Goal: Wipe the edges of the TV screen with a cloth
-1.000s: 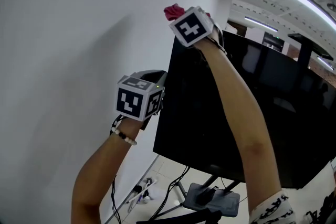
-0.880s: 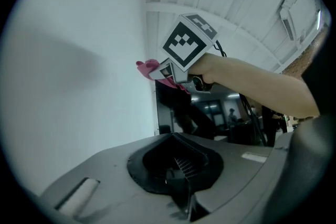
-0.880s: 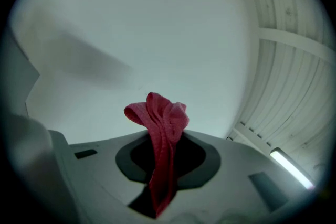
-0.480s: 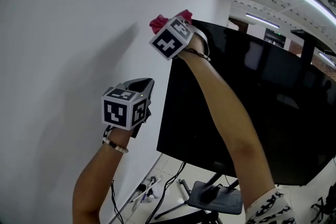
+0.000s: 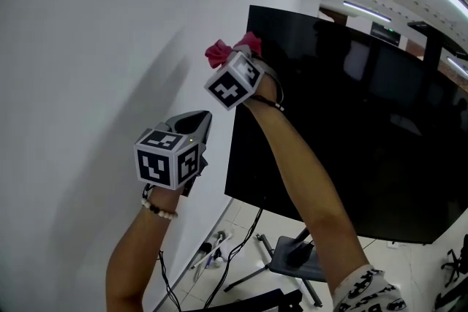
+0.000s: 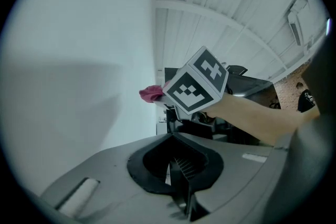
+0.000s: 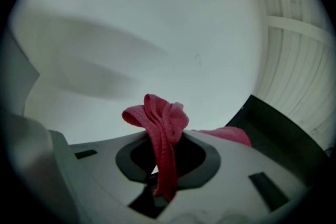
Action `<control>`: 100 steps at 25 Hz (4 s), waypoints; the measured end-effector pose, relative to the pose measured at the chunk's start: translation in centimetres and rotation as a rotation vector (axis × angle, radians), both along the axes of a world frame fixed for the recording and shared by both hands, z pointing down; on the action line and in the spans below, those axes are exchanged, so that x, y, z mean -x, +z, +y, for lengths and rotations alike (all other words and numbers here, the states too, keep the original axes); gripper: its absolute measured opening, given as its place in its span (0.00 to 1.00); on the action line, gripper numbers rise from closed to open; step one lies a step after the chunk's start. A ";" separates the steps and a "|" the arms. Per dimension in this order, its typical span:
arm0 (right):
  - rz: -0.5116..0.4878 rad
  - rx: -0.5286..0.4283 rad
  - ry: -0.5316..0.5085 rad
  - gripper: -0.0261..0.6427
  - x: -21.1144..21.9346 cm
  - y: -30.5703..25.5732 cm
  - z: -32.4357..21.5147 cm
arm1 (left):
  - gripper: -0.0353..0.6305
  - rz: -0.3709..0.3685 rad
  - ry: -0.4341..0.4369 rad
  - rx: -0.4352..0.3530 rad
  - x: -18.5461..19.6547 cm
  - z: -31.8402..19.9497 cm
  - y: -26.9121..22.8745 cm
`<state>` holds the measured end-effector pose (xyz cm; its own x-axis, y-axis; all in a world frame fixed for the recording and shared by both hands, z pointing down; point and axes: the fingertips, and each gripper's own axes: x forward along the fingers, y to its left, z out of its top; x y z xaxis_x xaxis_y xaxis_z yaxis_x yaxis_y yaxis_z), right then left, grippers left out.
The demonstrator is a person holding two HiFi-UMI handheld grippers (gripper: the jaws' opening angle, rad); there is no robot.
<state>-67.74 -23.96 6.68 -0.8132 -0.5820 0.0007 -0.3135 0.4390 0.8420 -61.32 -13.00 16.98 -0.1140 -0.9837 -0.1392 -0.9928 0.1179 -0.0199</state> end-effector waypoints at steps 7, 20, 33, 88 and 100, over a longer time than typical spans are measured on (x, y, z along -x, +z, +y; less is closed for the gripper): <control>-0.043 0.123 -0.025 0.15 -0.3 6.1 0.2 | 0.05 0.036 -0.045 0.064 1.3 0.1 4.7; -0.185 0.324 -0.031 0.15 0.2 18.4 -0.2 | 0.05 0.138 -0.013 0.116 -0.4 0.7 15.0; -0.249 0.703 -0.058 0.15 -0.6 34.0 -0.9 | 0.05 0.237 0.002 0.188 -0.1 1.1 22.3; -0.497 1.228 0.531 0.15 -26.6 59.0 -10.0 | 0.05 0.302 0.177 0.416 -12.6 -3.1 35.2; -0.601 1.231 0.640 0.15 -43.4 58.0 -13.8 | 0.05 0.300 0.304 0.430 -26.6 -7.3 34.8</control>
